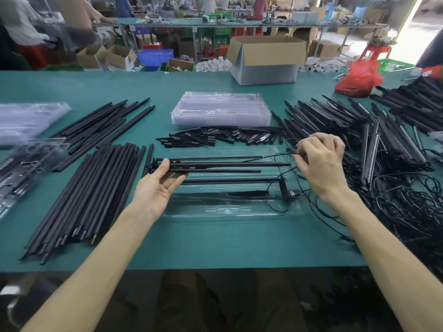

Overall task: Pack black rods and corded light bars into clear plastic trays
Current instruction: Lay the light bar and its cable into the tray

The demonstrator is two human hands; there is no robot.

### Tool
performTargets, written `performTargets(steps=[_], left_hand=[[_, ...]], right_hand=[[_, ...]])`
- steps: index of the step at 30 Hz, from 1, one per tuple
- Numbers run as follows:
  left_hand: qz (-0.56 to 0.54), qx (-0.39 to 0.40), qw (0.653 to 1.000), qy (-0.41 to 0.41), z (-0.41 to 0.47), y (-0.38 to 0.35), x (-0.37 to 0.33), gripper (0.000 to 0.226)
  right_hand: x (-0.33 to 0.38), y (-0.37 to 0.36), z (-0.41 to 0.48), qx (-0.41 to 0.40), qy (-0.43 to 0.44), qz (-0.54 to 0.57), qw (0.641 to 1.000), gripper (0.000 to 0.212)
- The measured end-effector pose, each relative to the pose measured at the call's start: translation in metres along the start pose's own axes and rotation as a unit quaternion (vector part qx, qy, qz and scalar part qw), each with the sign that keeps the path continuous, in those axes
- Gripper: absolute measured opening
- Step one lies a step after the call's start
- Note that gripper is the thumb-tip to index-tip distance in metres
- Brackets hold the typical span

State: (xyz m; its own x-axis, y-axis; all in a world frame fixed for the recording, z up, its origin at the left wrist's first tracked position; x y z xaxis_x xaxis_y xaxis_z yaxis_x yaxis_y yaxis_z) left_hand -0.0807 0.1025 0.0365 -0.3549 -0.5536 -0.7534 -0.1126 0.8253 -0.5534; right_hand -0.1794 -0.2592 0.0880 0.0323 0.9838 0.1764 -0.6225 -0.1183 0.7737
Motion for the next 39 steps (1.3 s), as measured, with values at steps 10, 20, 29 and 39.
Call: performTargets(steps=[10, 20, 29, 39], left_hand=[[-0.014, -0.042, 0.998, 0.033, -0.003, 0.000, 0.014, 0.029], [-0.009, -0.040, 0.998, 0.038, -0.001, 0.006, 0.011, 0.029], [-0.009, -0.055, 0.998, 0.022, -0.011, -0.001, 0.016, 0.025], [0.281, -0.048, 0.956, -0.066, -0.004, 0.010, 0.019, 0.031]], right_hand=[[0.000, -0.010, -0.033, 0.050, 0.028, -0.034, 0.998, 0.003], [0.000, -0.006, -0.031, 0.061, 0.001, -0.015, 0.998, 0.014], [0.000, 0.017, -0.037, 0.032, 0.042, 0.003, 0.999, 0.012], [-0.003, 0.005, -0.040, 0.080, 0.045, -0.045, 0.995, 0.041]])
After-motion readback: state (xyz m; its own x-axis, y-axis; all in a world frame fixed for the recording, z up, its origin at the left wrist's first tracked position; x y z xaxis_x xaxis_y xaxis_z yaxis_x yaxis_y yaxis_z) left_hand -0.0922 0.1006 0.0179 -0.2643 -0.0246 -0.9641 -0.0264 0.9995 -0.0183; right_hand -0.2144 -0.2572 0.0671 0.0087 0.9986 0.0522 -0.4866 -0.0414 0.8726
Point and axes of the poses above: each hand's wrist, its own z-axis towards the middle knuckle, its own y-axis out of the back of the hand, x = y × z, the point moved 3 cm from there along z, towards the middle knuckle, and after that the axes turned 6 degrees about z, right-handed, at the moved point
